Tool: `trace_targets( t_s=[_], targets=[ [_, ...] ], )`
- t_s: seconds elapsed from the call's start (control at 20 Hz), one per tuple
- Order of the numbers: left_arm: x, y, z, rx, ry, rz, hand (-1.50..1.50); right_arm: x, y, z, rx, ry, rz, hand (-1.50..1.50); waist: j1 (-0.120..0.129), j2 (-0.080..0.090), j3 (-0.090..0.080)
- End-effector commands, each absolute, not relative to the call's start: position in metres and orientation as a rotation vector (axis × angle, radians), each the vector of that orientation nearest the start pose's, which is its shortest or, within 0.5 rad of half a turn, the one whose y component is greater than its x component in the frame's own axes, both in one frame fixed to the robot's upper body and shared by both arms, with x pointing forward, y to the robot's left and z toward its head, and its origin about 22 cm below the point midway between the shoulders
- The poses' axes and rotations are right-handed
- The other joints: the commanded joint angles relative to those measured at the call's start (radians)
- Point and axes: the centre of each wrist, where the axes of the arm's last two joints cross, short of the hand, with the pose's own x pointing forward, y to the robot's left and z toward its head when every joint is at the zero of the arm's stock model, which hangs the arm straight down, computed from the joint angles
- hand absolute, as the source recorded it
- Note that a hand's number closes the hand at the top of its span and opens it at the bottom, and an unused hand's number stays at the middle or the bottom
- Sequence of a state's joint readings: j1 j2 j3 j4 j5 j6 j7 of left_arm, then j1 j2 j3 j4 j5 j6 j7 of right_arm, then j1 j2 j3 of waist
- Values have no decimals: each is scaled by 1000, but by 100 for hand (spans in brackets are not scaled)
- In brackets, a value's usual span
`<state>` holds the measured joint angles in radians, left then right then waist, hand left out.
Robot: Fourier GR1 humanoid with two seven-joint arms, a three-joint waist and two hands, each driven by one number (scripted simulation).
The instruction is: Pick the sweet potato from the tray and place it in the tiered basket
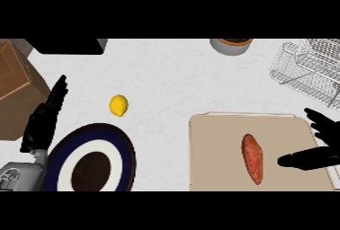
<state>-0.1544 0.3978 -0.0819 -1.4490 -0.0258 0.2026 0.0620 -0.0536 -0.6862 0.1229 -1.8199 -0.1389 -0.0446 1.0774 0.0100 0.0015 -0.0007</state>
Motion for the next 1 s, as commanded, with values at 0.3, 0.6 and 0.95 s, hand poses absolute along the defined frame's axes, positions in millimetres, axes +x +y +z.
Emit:
trace_targets(
  t_s=[0.3, 0.6, 0.95],
  targets=[
    [278, 306, 33, 427, -1541, -239, 0, 240, -279, 120, -490, -560, 370, -150, -12, -3, 0],
    [280, 295, 44, 443, -1538, -232, 0, 245, -269, 105, -518, -545, 427, -150, -8, -2, 0],
    [285, 291, 35, 418, -1520, -227, 0, 236, -254, 104, -609, -560, 478, -150, -11, -2, 0]
  ],
)
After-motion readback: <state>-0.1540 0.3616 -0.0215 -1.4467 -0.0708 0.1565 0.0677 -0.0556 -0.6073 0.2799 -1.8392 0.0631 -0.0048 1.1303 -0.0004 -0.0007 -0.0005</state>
